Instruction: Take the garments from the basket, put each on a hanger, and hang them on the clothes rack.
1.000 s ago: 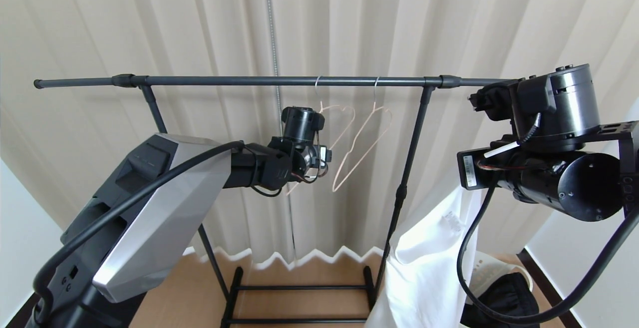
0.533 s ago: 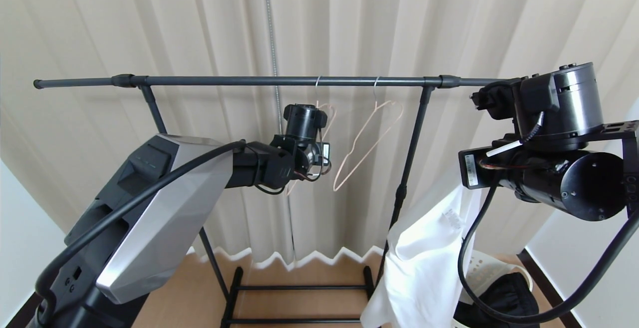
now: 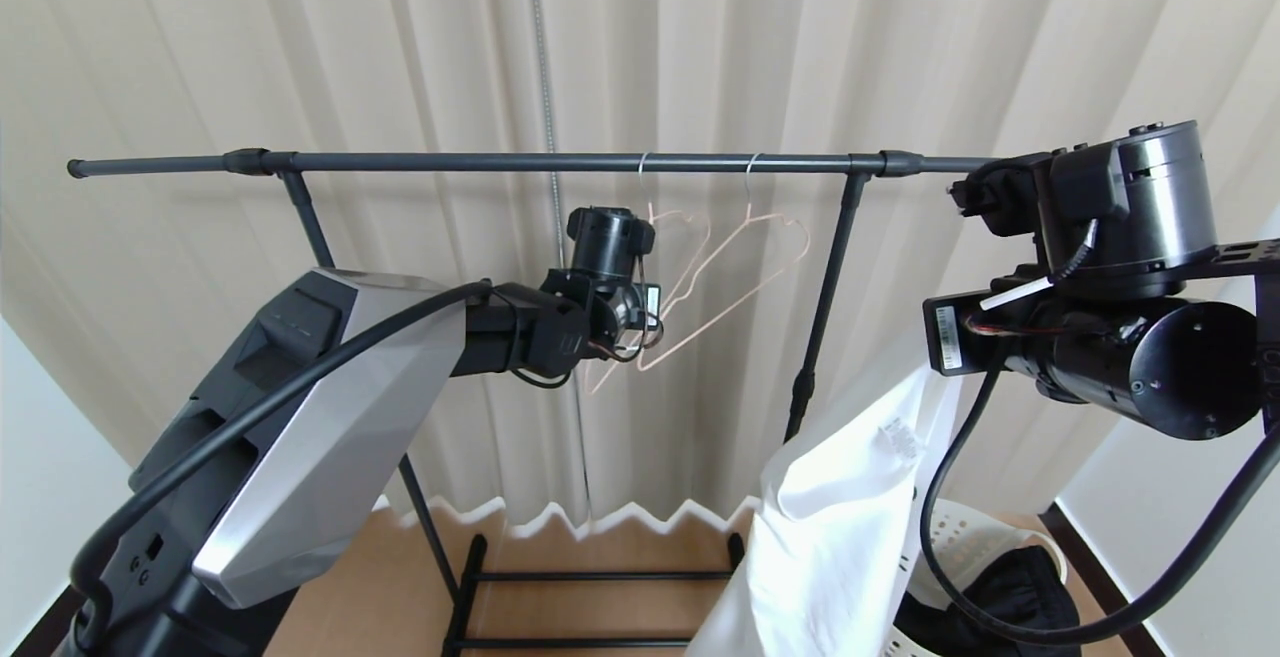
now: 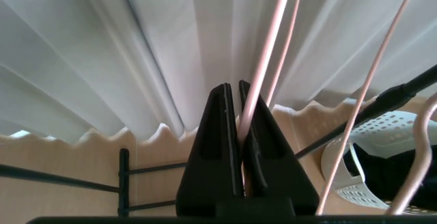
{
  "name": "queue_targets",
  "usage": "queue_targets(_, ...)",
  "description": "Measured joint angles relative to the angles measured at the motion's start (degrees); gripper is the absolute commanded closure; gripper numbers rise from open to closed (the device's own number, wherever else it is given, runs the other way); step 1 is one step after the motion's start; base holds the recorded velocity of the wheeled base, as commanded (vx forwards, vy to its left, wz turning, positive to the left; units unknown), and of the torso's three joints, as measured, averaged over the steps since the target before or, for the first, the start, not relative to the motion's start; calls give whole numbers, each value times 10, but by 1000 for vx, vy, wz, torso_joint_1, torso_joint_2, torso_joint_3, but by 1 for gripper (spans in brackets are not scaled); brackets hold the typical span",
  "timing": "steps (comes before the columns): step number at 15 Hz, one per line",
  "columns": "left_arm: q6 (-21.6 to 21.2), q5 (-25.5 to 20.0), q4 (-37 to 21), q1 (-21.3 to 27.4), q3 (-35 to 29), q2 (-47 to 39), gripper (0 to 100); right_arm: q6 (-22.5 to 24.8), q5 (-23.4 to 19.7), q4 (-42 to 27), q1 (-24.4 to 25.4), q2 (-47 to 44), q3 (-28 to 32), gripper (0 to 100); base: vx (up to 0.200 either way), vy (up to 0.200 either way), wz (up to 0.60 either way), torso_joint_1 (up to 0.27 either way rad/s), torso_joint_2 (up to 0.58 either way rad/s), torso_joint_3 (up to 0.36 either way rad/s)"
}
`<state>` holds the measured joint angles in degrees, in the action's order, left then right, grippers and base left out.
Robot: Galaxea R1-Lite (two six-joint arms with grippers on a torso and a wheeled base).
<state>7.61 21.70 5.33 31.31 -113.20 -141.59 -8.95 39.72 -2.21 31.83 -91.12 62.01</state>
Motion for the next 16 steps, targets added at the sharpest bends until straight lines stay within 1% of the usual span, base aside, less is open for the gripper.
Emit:
queue_targets(6, 7, 0, 0, 2, 8, 28, 100, 0, 0, 0, 0, 4, 0, 100, 0, 0, 0, 0, 0, 0)
queue_targets(9, 7, 0, -1, 5, 34, 63, 100, 1, 0, 0, 0, 10, 0, 100, 0, 0, 0, 0, 0, 0)
queue_targets(12, 5, 0, 0, 10, 104, 116, 100, 1, 0, 0, -1, 17, 0, 100, 0, 0, 0, 0, 0, 0)
queue_targets(16, 5, 2, 0, 14, 234, 216, 100, 3, -1, 0, -2, 21, 2, 100, 0, 0, 0, 0, 0, 0)
